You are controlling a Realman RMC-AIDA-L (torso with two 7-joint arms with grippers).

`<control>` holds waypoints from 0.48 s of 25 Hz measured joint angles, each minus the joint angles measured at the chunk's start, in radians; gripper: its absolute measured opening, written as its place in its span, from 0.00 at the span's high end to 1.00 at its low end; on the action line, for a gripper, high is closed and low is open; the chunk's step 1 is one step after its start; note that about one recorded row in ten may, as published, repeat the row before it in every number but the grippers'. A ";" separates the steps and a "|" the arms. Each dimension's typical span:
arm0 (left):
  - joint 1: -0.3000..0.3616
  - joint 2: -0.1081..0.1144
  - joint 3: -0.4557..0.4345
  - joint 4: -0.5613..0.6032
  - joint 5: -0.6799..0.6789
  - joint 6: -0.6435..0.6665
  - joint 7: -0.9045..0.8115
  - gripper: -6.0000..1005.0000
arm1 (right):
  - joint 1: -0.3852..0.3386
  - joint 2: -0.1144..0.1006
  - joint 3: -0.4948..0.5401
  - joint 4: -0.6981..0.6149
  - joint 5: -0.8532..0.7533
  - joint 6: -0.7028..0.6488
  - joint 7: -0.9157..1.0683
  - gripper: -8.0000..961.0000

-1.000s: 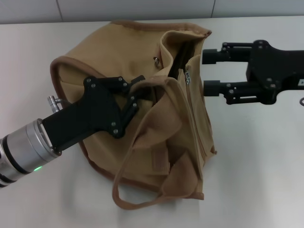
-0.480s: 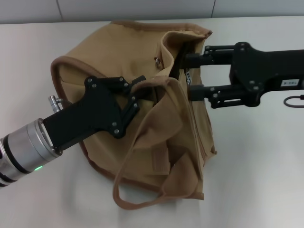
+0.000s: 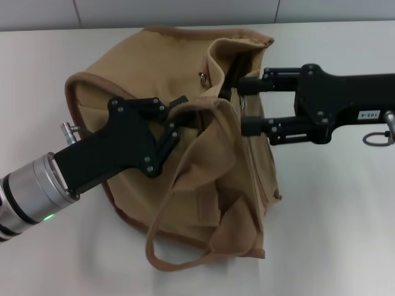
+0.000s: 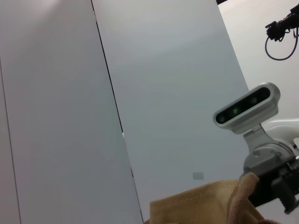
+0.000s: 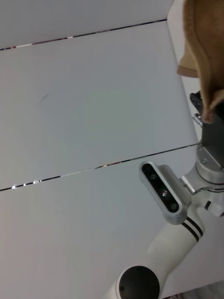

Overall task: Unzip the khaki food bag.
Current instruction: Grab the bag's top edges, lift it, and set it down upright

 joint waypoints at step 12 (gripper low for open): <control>0.001 0.000 -0.009 0.002 -0.001 0.002 0.000 0.91 | -0.123 -0.002 0.002 0.023 -0.018 -0.028 -0.044 0.24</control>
